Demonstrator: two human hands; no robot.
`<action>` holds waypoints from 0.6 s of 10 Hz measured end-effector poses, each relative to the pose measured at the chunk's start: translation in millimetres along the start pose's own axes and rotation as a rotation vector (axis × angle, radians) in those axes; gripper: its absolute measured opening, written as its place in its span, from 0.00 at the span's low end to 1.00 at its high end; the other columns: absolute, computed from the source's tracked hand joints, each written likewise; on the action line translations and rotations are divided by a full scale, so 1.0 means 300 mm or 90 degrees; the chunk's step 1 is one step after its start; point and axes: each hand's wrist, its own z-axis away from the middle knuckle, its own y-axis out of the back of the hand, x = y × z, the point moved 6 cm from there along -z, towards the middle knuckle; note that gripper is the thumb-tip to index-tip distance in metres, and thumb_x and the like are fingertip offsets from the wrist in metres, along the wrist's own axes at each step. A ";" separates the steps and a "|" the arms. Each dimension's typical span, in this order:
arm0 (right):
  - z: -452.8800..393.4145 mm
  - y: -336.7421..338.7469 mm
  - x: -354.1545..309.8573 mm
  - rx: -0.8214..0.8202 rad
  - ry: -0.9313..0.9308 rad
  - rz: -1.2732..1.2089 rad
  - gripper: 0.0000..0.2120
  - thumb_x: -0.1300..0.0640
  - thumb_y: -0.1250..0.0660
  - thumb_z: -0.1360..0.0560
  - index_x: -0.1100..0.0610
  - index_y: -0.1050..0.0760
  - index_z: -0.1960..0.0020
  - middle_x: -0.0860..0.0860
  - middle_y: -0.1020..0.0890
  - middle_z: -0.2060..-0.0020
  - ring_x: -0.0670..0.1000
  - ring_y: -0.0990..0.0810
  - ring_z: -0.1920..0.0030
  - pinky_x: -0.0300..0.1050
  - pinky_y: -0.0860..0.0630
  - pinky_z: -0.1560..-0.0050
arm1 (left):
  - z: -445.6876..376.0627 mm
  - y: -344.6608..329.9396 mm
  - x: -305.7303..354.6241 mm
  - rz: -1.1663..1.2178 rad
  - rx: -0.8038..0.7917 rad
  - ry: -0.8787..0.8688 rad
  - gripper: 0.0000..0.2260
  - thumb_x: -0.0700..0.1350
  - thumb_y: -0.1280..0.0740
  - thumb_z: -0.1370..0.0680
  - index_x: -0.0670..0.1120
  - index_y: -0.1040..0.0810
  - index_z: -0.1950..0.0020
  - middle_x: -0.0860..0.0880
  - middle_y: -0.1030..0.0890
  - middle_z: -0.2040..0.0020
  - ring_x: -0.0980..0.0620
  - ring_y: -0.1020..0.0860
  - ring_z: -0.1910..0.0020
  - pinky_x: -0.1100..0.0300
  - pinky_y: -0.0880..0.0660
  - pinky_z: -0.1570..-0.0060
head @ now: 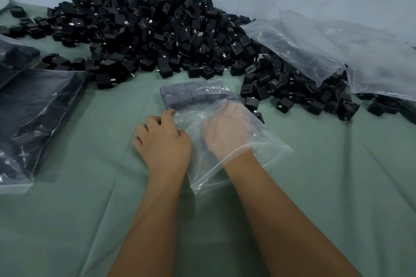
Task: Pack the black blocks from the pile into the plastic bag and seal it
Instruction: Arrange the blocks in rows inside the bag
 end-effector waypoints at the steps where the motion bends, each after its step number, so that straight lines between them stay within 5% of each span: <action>1: 0.038 -0.002 -0.059 -0.096 0.075 0.174 0.11 0.57 0.40 0.21 0.65 0.29 0.46 0.61 0.25 0.52 0.62 0.26 0.55 0.50 0.33 0.57 | -0.004 -0.009 -0.004 -0.017 0.004 -0.004 0.23 0.42 0.39 0.24 0.53 0.31 0.29 0.44 0.28 0.38 0.42 0.34 0.38 0.49 0.42 0.40; 2: 0.014 -0.005 -0.055 -0.032 0.117 0.202 0.09 0.57 0.39 0.21 0.63 0.27 0.51 0.57 0.25 0.59 0.58 0.26 0.61 0.40 0.31 0.62 | -0.004 -0.011 -0.003 -0.017 0.010 -0.008 0.23 0.41 0.39 0.24 0.53 0.30 0.29 0.44 0.28 0.39 0.42 0.34 0.39 0.49 0.42 0.40; 3: -0.017 0.016 -0.046 0.031 0.135 0.110 0.11 0.53 0.38 0.23 0.62 0.27 0.52 0.53 0.23 0.58 0.53 0.23 0.59 0.47 0.22 0.58 | -0.008 -0.013 -0.003 -0.015 0.009 -0.007 0.23 0.41 0.39 0.24 0.53 0.30 0.29 0.44 0.28 0.39 0.42 0.34 0.39 0.49 0.42 0.40; 4: -0.041 0.019 -0.028 0.006 0.109 0.025 0.27 0.48 0.35 0.25 0.61 0.35 0.32 0.53 0.24 0.44 0.53 0.22 0.45 0.49 0.22 0.45 | -0.009 -0.013 -0.004 -0.012 0.005 0.000 0.23 0.41 0.39 0.24 0.53 0.30 0.30 0.44 0.28 0.39 0.42 0.34 0.38 0.49 0.42 0.40; 6: -0.006 0.005 -0.035 -0.028 0.202 0.153 0.28 0.47 0.45 0.19 0.65 0.42 0.27 0.60 0.26 0.41 0.57 0.23 0.46 0.52 0.22 0.45 | -0.010 -0.012 -0.003 -0.008 0.002 0.004 0.22 0.42 0.38 0.24 0.54 0.30 0.30 0.45 0.28 0.39 0.42 0.34 0.39 0.50 0.42 0.39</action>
